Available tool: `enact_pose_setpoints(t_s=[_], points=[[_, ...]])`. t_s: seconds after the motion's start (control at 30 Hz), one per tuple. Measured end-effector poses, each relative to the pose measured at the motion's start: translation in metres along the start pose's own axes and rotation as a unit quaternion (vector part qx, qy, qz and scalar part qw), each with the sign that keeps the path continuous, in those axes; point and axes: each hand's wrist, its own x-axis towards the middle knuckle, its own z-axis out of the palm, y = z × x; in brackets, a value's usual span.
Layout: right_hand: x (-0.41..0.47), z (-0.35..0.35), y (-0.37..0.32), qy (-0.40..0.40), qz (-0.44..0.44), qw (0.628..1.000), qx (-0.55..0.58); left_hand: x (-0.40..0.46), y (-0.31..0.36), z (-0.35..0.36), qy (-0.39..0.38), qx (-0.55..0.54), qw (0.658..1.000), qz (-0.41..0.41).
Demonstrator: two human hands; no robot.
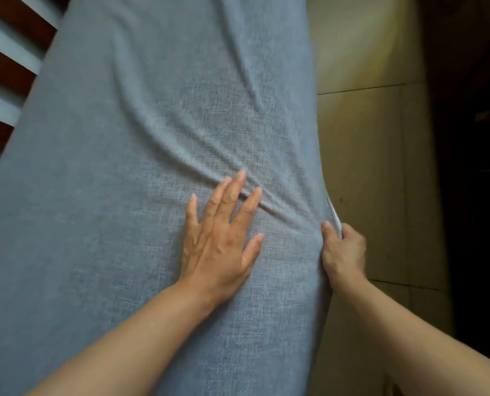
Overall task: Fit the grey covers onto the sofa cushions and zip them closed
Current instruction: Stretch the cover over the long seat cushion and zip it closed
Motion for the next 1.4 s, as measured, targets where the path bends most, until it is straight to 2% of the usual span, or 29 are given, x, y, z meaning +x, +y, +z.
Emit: enact_pose_setpoints(t_s=[0.1, 0.2, 0.37, 0.47, 0.57, 0.67, 0.73, 0.8, 0.87, 1.0, 1.2, 1.4], points=[[0.0, 0.015, 0.005, -0.004, 0.006, 0.999, -0.048, 0.027, -0.001, -0.004, -0.008, -0.015, 0.999, -0.046], [0.007, 0.025, -0.004, -0.067, 0.001, 0.994, -0.092, 0.056, -0.005, -0.006, -0.043, 0.003, 0.998, -0.055], [0.05, 0.048, -0.053, -0.123, 0.045, 0.988, 0.076, 0.108, -0.003, -0.007, -0.073, 0.061, 0.995, -0.032], [0.081, 0.068, -0.082, -0.129, 0.045, 0.983, 0.122, 0.128, -0.005, -0.003, -0.06, 0.078, 0.995, -0.018], [0.106, 0.081, -0.105, -0.092, 0.043, 0.982, 0.158, 0.132, -0.007, 0.003, -0.038, 0.069, 0.997, -0.008], [0.12, 0.059, -0.117, 0.033, 0.001, 0.997, 0.069, 0.137, -0.012, -0.001, -0.021, 0.037, 0.999, -0.001], [0.127, 0.039, -0.116, 0.105, -0.031, 0.993, 0.05, 0.151, -0.02, -0.008, -0.026, 0.012, 0.999, -0.043], [0.129, 0.035, -0.112, 0.113, -0.039, 0.992, 0.047, 0.164, -0.027, -0.013, -0.039, -0.004, 0.993, -0.107], [0.129, 0.043, -0.109, 0.09, -0.025, 0.995, 0.022, 0.172, -0.024, -0.012, -0.052, -0.009, 0.99, -0.132], [0.138, 0.048, -0.11, -0.017, -0.014, 0.999, -0.039, 0.175, -0.015, -0.005, -0.03, 0.012, 0.99, -0.134], [0.142, 0.045, -0.128, -0.158, 0.034, 0.985, 0.058, 0.188, -0.016, -0.002, -0.016, 0.024, 0.993, -0.111], [0.151, 0.046, -0.165, -0.193, 0.056, 0.975, 0.099, 0.211, -0.018, 0.001, -0.001, 0.034, 0.995, -0.089]])
